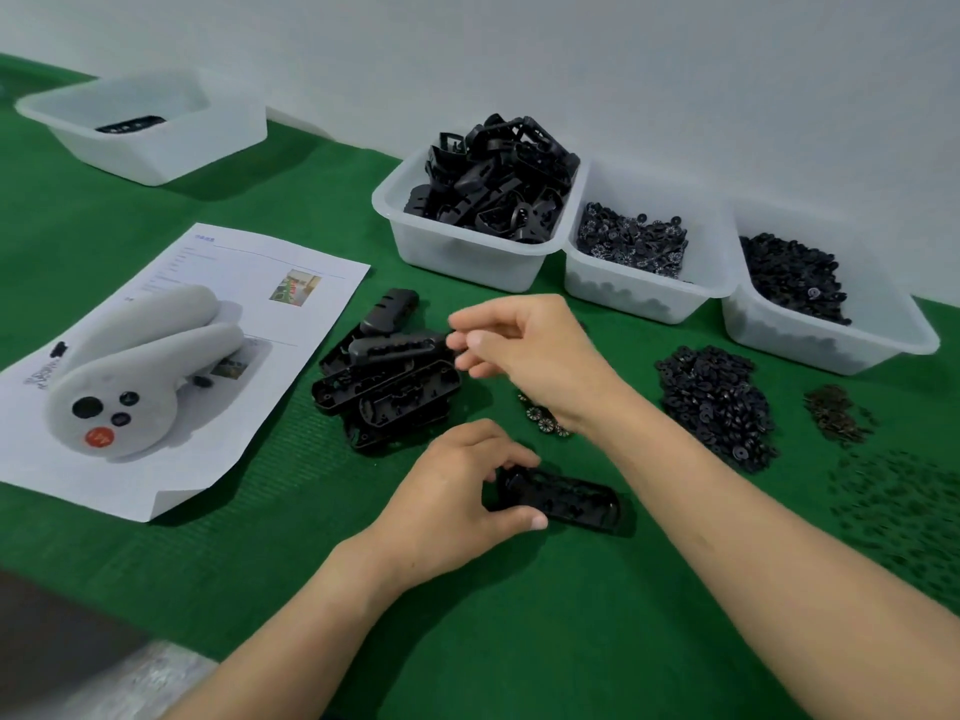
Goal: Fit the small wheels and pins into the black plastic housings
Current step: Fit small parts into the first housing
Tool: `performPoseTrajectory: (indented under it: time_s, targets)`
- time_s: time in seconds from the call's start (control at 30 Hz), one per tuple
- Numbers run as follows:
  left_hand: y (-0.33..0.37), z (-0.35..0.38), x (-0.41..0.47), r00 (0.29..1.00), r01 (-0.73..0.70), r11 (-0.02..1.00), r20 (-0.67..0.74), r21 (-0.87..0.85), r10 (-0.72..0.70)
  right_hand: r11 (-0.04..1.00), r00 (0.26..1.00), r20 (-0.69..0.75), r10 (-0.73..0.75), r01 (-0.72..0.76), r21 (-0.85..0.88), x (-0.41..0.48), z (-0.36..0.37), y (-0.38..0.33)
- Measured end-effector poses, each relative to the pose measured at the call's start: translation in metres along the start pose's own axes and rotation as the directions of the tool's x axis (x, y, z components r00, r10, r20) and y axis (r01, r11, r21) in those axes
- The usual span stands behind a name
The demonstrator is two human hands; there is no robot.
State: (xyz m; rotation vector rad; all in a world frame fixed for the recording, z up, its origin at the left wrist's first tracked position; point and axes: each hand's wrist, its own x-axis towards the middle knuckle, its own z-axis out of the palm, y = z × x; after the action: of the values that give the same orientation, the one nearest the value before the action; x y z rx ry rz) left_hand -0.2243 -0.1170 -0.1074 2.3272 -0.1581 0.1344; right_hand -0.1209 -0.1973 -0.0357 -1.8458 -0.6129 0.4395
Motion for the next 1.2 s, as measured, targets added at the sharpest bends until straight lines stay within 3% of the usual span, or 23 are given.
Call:
performPoseTrajectory:
  time_s: [0.17,0.33,0.57,0.87,1.2]
  targets:
    - [-0.002,0.000,0.000,1.000,0.003,1.000,0.008,0.010,-0.003,0.914,0.979,-0.199,-0.032,-0.052,-0.404,-0.024,-0.055,0.035]
    - [-0.001,0.000,0.001,1.000,0.002,1.000,0.002,0.019,-0.002,0.792,0.995,-0.093,0.021,-0.073,-0.606,-0.044,-0.068,0.058]
    - [0.002,-0.001,0.000,1.000,0.007,1.000,-0.003,0.008,-0.007,0.757,0.995,-0.104,0.001,-0.069,-0.649,-0.046,-0.052,0.071]
    - [0.001,-0.001,0.000,1.000,0.017,1.000,0.000,0.010,-0.017,0.841,0.999,-0.024,-0.021,0.005,-0.542,-0.060,-0.056,0.073]
    - [0.002,0.000,0.000,1.000,-0.002,1.000,-0.022,0.027,0.003,0.815,0.997,-0.027,-0.072,0.043,-0.578,-0.061,-0.054,0.075]
